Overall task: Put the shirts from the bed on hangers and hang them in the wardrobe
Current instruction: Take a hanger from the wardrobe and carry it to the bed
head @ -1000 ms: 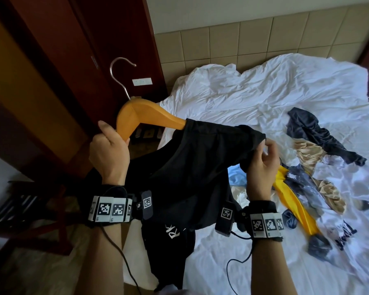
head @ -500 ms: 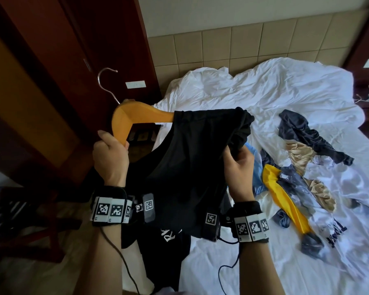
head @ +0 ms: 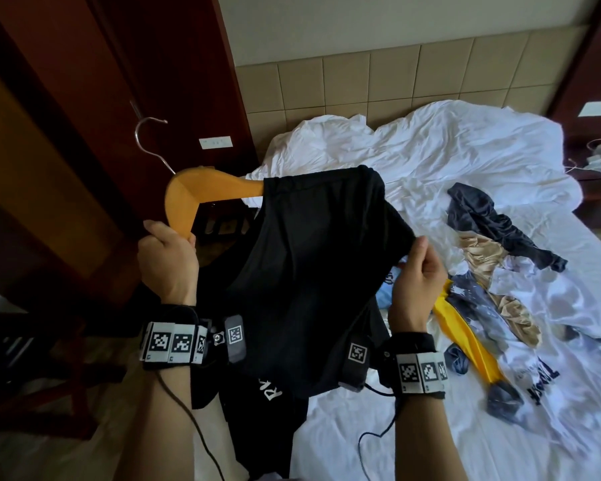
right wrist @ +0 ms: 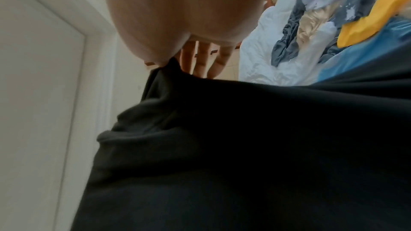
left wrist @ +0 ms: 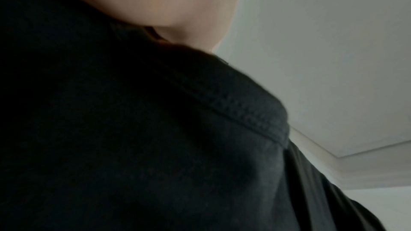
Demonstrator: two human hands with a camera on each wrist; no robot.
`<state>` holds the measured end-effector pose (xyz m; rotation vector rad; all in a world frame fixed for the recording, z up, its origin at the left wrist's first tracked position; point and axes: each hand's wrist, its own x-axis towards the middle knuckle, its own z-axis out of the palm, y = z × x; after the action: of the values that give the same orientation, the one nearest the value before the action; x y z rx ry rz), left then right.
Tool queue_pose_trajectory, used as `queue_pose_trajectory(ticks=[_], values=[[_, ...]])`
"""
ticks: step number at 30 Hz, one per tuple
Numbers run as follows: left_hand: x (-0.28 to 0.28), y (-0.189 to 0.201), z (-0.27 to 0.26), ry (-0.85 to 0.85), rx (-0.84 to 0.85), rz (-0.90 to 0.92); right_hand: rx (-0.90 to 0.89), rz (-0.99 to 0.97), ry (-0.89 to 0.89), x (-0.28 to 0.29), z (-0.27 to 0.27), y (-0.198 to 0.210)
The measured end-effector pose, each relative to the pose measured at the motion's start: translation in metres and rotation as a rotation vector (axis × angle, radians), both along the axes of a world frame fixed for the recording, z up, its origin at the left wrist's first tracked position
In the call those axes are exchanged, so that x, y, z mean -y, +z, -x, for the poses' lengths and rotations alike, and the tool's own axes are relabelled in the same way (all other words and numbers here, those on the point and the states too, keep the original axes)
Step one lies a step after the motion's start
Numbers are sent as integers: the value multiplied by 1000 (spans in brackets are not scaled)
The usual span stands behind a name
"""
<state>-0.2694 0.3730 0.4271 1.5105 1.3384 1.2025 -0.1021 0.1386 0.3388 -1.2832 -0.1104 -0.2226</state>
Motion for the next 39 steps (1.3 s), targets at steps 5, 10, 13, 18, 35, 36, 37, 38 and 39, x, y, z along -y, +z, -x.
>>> queue_pose_trajectory(ticks=[5, 10, 13, 18, 35, 36, 37, 38, 39], values=[[6, 5, 2, -126, -23, -102, -431, -163, 30, 7, -28, -26], [-8, -4, -1, -213, -149, -257, -216, 103, 264, 12, -19, -12], [-14, -6, -3, -210, -192, -302, -72, 205, 223, 10, -8, -5], [-20, -2, 2, -195, -170, -321, -215, 175, -130, 20, -23, -30], [30, -23, -37, -494, -472, -468, 456, 599, 514, -35, 26, 47], [35, -25, -39, -522, -462, -505, 446, 612, 499, -41, 31, 50], [38, -28, -39, -547, -441, -527, 427, 607, 466, -45, 34, 52], [38, -32, -40, -582, -412, -521, 394, 572, 439, -47, 34, 53], [37, -35, -39, -621, -369, -501, 361, 522, 432, -45, 34, 53]])
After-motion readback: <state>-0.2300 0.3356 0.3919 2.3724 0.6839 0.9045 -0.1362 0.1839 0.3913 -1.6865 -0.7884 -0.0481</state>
